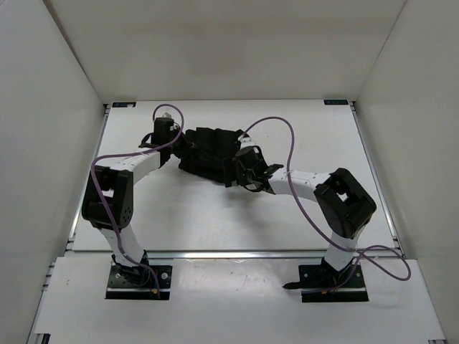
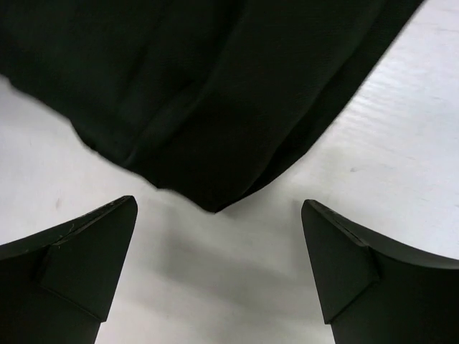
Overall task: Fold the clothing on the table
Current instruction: Fold the skirt
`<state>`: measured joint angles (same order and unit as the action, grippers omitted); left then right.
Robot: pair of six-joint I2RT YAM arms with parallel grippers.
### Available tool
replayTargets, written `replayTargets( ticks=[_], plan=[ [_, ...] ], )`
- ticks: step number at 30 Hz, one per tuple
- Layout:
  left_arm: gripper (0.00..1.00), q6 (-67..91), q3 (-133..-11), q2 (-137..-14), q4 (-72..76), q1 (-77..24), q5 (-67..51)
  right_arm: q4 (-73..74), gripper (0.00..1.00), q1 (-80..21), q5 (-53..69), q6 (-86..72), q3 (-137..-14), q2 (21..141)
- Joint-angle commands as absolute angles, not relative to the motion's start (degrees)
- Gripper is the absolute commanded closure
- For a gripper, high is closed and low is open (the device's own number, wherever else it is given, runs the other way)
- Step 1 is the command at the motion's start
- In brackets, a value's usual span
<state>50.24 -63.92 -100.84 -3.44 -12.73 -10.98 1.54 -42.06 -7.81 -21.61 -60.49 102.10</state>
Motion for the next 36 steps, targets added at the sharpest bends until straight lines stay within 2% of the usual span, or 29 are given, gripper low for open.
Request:
replayTargets(
  ticks=[1,6,12,17,19,20,21,22,25,30,34,36],
  plan=[
    [1.0,51.0,-64.8,-99.9,-2.1,-12.4,-11.3,-4.9,0.04,-40.8,-14.8,-30.1,-60.9,102.4],
    [1.0,51.7,-63.8,-100.5,-1.7,-12.0,-12.0,-12.5,0.07,-42.4,-17.3,-31.3,-60.9,103.6],
    [1.0,51.4,-63.6,-100.7,-2.2,-12.2,-12.7,-8.1,0.1,-44.9,-18.5,-29.1,-69.1,111.8],
    [1.0,51.5,-63.8,-100.6,-2.5,-12.9,-12.4,-7.6,0.23,-46.0,-19.3,-29.4,-70.5,113.6],
    [1.0,51.8,-64.0,-100.8,-2.1,-12.7,-12.3,-6.9,0.41,-46.0,-20.3,-29.2,-70.4,113.7],
    [1.0,51.6,-64.1,-101.1,-2.4,-12.9,-12.6,-6.4,0.45,-45.5,-21.1,-28.7,-69.9,113.7],
    [1.0,51.9,-64.2,-101.1,-2.7,-12.7,-12.5,-6.4,0.63,-45.8,-22.4,-28.1,-69.8,113.8],
    [1.0,51.6,-64.2,-101.1,-2.1,-12.7,-12.4,-6.0,0.75,-45.6,-23.1,-27.4,-69.6,113.6],
    [1.0,52.1,-65.0,-101.2,-2.5,-12.2,-12.9,-4.6,0.91,-44.5,-26.0,-24.6,-68.6,112.9],
    [1.0,51.9,-65.8,-101.0,-2.6,-13.1,-13.3,-7.6,0.95,-40.2,-22.1,-17.9,-61.8,106.5],
    [1.0,51.5,-66.2,-100.5,-3.0,-13.1,-14.2,-10.7,0.93,-35.9,-21.6,-10.6,-54.0,98.8],
    [1.0,51.1,-65.9,-100.0,-3.4,-13.0,-13.7,-10.9,0.87,-34.0,-18.4,-7.7,-51.8,96.9]
  ],
)
